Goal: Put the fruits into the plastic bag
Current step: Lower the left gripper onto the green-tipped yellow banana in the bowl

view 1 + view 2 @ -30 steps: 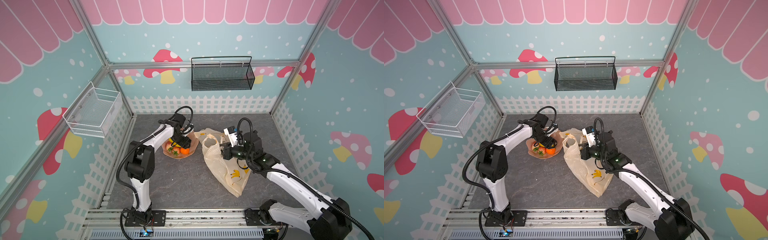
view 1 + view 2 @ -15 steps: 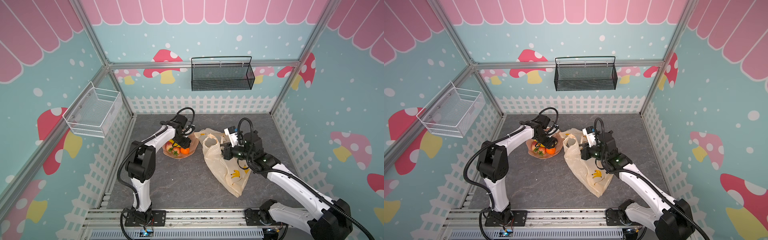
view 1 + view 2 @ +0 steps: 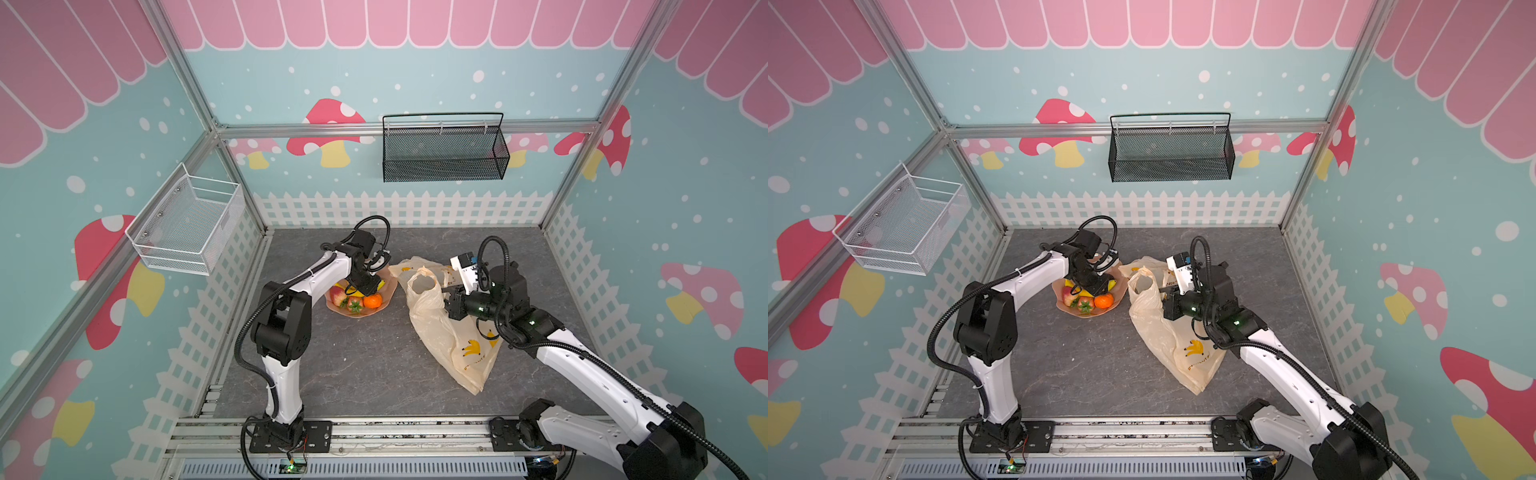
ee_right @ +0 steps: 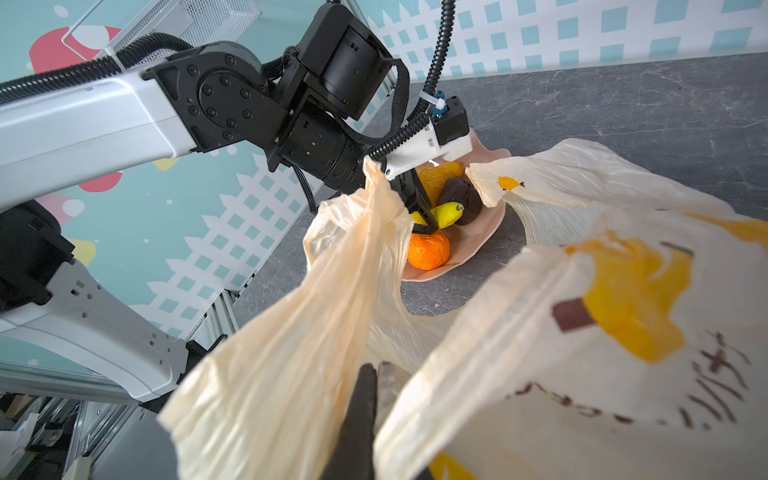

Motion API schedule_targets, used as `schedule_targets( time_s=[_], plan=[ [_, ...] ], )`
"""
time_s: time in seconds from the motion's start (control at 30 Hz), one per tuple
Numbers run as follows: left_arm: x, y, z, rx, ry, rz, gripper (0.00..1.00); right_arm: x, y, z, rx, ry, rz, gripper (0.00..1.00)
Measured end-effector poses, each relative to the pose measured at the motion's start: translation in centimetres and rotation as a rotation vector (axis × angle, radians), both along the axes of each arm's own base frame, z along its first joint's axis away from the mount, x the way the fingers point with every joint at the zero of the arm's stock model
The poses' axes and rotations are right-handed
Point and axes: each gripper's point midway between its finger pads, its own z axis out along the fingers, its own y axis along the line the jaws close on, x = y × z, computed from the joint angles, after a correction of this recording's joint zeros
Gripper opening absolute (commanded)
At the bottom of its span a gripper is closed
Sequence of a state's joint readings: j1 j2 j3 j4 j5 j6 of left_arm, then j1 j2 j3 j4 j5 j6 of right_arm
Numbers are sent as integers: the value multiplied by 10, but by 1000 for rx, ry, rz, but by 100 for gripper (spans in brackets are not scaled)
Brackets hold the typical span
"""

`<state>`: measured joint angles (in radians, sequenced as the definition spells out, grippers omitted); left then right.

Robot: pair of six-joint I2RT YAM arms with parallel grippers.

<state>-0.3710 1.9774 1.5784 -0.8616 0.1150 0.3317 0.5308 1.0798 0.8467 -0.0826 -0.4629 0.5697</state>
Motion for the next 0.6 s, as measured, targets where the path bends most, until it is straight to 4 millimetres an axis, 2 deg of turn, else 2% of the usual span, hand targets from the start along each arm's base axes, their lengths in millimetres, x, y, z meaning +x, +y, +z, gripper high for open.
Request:
schedule_targets(
  time_s=[0.33,0.6],
  plan=[
    [0,1,2,12,-10,-1,33,0,0,1,5,3,-3,0],
    [0,1,7,11,-21,-1,47,-1,-1,3,8,-2,-2,0]
  ],
)
